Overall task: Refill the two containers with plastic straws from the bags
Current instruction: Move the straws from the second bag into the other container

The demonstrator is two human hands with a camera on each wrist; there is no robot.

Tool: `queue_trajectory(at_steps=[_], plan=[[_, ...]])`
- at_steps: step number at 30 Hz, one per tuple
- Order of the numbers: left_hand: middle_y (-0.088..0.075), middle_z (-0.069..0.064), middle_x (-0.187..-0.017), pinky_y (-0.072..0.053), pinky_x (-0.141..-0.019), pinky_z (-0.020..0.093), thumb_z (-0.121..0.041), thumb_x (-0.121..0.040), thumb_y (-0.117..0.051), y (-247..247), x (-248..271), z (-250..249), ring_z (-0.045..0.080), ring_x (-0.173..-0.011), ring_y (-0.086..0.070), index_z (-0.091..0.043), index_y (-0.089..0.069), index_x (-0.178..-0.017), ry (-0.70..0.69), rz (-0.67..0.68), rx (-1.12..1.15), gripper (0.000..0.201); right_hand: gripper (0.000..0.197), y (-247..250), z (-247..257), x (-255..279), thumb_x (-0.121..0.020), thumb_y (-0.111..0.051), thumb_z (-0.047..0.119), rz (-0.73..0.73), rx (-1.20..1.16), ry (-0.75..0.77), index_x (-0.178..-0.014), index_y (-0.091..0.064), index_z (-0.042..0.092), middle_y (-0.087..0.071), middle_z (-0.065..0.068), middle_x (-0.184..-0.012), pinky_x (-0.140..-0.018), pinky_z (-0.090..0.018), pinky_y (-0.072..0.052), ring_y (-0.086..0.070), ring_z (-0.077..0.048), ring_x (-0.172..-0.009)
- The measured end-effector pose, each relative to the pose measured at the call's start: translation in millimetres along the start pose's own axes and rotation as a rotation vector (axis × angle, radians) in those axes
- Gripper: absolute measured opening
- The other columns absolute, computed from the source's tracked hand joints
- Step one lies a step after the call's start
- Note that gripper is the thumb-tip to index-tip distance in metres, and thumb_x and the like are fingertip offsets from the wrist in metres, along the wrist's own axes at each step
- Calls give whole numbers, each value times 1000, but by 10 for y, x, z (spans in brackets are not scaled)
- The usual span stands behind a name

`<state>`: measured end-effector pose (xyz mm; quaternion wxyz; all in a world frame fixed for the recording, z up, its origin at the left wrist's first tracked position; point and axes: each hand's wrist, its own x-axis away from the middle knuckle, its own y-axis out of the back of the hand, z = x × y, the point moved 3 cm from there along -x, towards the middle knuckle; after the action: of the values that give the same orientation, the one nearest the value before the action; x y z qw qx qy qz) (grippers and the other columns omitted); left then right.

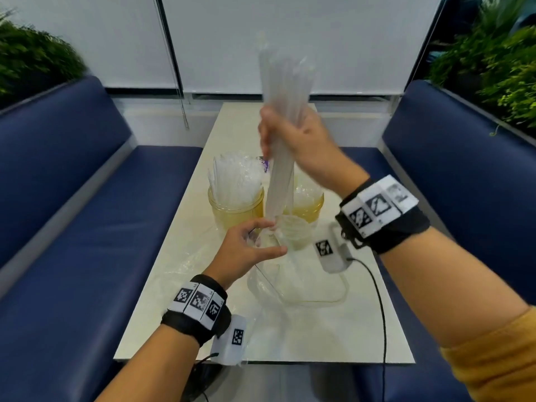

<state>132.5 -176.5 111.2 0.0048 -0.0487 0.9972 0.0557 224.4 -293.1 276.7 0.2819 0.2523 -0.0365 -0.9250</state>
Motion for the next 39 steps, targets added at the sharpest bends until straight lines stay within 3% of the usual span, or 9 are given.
queue_trajectory(at_steps=[4,9,14,18,24,28,32,35,39], plan=[[-68,-17,-129,-43,-93,9,3,-78,-80,94,-4,57,-4,-122,-58,-19,-72,-119,-22,-18,-42,47,17,459,47,-468,-104,-53,22,-215,-23,110,-106,-57,6,-62,-4,-79,-65,-37,-54,-63,-22,-69],[-69,-22,-126,-44,-90,12,18,-78,-60,178,20,18,-11,-109,-59,-24,-72,-118,-44,-30,-82,60,21,600,-649,-669,-103,-54,27,-253,66,-29,-116,-54,10,-62,-3,-83,-67,-29,-53,-64,-20,-75],[-70,-22,-124,-50,-92,24,23,-78,-52,282,32,34,-6,-106,-61,-25,-73,-116,-52,-64,-86,65,29,535,-1302,-498,-104,-51,32,-214,116,-197,-118,-56,8,-64,-5,-89,-83,-34,-54,-66,-15,-83],[-72,-19,-121,-49,-98,31,23,-78,-53,363,34,84,3,-93,-59,-27,-73,-114,-42,-87,-90,65,35,486,-1546,-313,-104,-51,32,-189,168,-272,-118,-61,1,-71,-3,-96,-85,-21,-45,-66,3,-87],[-73,-13,-120,-51,-95,27,22,-78,-55,394,20,103,17,-88,-54,-26,-73,-114,-44,-79,-79,63,24,565,-1542,-283,-85,-79,19,-278,149,-341,-107,-72,10,-75,0,-99,-84,-26,-57,-71,-9,-89],[-74,-9,-119,-52,-95,30,21,-78,-56,425,18,83,20,-89,-54,-23,-74,-115,-47,-84,-81,60,69,648,-1308,-317,-72,-84,-4,-331,54,-165,-125,-51,24,-69,-4,-111,-85,-35,-61,-74,-18,-98],[-74,-9,-118,-53,-98,38,19,-80,-56,421,-5,79,32,-97,-56,-22,-74,-116,-37,-73,-85,57,92,739,-1065,-503,-65,-85,1,-370,157,81,-139,-37,28,-57,-6,-120,-81,-36,-62,-67,-19,-101],[-75,-12,-115,-53,-92,23,21,-79,-55,399,-10,91,33,-105,-59,-22,-75,-113,-40,-54,-65,58,66,743,-1027,-624,-78,-74,4,-263,502,189,-137,-53,25,-65,3,-110,-80,-33,-61,-67,-9,-84],[-75,-12,-112,-48,-80,4,21,-79,-54,380,-13,96,32,-119,-57,-23,-76,-111,-43,-48,-60,58,35,634,-1228,-464,-88,-64,15,-178,822,220,-123,-70,15,-74,0,-102,-90,-44,-56,-69,-17,-94]])
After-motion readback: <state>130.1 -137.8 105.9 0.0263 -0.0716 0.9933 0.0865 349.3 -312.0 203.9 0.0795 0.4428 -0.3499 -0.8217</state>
